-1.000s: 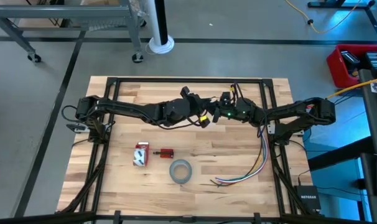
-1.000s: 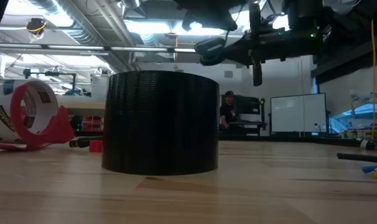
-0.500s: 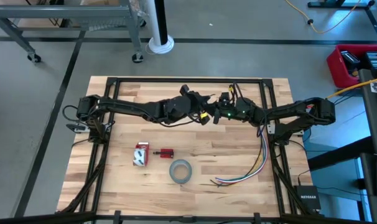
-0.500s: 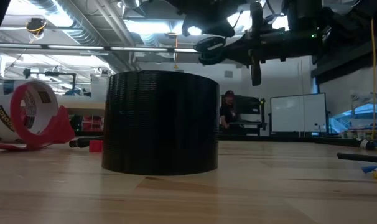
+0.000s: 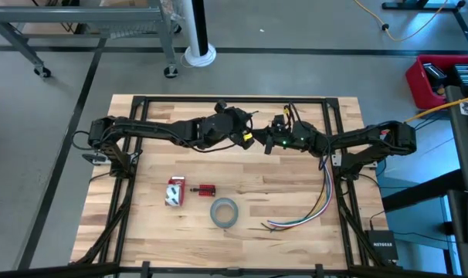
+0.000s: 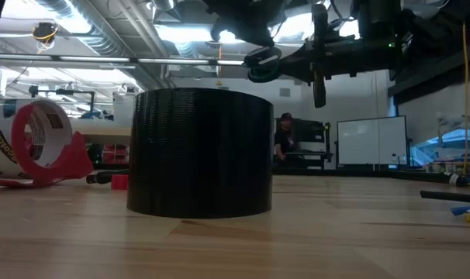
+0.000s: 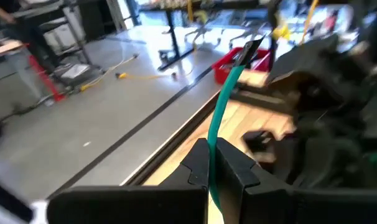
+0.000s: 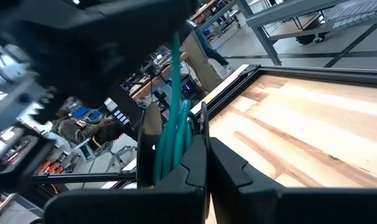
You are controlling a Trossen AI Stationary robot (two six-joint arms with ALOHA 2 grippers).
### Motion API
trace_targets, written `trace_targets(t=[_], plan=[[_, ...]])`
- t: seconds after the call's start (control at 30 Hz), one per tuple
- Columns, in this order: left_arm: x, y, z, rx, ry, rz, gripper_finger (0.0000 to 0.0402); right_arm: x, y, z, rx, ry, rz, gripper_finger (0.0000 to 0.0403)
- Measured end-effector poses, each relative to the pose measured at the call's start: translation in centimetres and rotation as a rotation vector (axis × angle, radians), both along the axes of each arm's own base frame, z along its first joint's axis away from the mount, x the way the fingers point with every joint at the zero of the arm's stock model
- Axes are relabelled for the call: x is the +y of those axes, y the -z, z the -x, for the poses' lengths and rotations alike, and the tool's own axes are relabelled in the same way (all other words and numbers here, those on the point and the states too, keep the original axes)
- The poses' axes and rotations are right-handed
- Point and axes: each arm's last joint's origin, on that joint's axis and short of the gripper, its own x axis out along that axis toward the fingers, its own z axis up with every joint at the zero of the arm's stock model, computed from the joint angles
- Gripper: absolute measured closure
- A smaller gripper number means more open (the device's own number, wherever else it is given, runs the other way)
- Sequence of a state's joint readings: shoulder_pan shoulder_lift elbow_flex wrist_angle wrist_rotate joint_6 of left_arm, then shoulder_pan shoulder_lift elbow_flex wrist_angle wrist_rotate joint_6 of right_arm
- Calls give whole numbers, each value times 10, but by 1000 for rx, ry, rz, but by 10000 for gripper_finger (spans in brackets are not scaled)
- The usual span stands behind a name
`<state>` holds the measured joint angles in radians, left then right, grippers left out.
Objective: Coil cords
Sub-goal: Coil the green wire onto the spool
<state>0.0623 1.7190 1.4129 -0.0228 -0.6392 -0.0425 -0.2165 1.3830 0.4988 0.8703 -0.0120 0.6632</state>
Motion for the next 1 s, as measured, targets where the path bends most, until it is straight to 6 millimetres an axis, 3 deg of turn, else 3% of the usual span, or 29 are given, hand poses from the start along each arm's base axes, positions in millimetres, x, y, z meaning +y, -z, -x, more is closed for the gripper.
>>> trace_targets(t=[0.63,1.0], plan=[[-23,-6,38,146,-198,33,401,-1,-1,0,-6,26,16,398],[-38,6,49,175,-266,112,401,-1,-9,1,-88,64,33,398]])
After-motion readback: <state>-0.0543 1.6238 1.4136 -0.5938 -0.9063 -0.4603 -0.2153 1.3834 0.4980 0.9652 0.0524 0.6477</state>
